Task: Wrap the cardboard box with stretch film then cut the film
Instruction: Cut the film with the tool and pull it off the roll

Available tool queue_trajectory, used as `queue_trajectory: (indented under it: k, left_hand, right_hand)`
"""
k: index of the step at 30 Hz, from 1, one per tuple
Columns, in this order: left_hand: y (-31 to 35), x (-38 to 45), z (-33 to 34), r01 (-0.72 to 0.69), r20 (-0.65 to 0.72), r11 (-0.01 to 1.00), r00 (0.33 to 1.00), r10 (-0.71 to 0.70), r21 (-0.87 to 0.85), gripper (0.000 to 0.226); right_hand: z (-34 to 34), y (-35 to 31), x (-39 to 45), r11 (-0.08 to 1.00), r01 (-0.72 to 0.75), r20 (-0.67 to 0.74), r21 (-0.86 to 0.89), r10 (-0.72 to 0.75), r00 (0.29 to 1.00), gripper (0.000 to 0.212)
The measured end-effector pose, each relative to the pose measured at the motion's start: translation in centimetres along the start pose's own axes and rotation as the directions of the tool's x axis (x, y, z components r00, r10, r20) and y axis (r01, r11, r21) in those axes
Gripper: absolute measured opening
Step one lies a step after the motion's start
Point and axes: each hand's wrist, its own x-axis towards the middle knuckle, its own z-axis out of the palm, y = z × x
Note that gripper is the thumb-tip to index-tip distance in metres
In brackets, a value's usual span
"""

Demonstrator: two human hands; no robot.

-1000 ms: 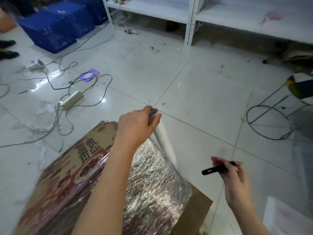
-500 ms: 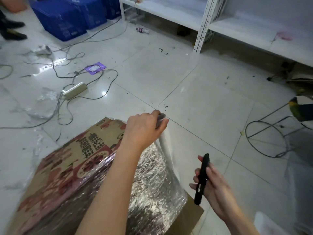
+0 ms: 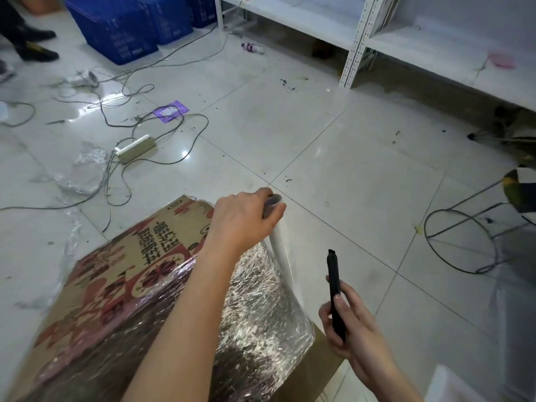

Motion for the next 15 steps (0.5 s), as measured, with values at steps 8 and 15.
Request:
queue_trajectory:
  k: [8, 15]
  left_hand:
    - [-0.1, 0.0, -0.6, 0.104, 0.061, 0.985, 0.994, -0.096, -0.139, 0.032]
    - [0.1, 0.0, -0.6, 0.184, 0.162, 0.935, 0.977, -0.140, -0.302, 0.029]
  right_hand:
    - [0.2, -0.9, -0.7, 0.998, 0.025, 0.043, -0.051, -0.023, 0.999, 0.028]
    - [0.1, -2.1, -0.6, 0.829, 0.291, 0.092, -0.477, -0.282, 0.955, 0.028]
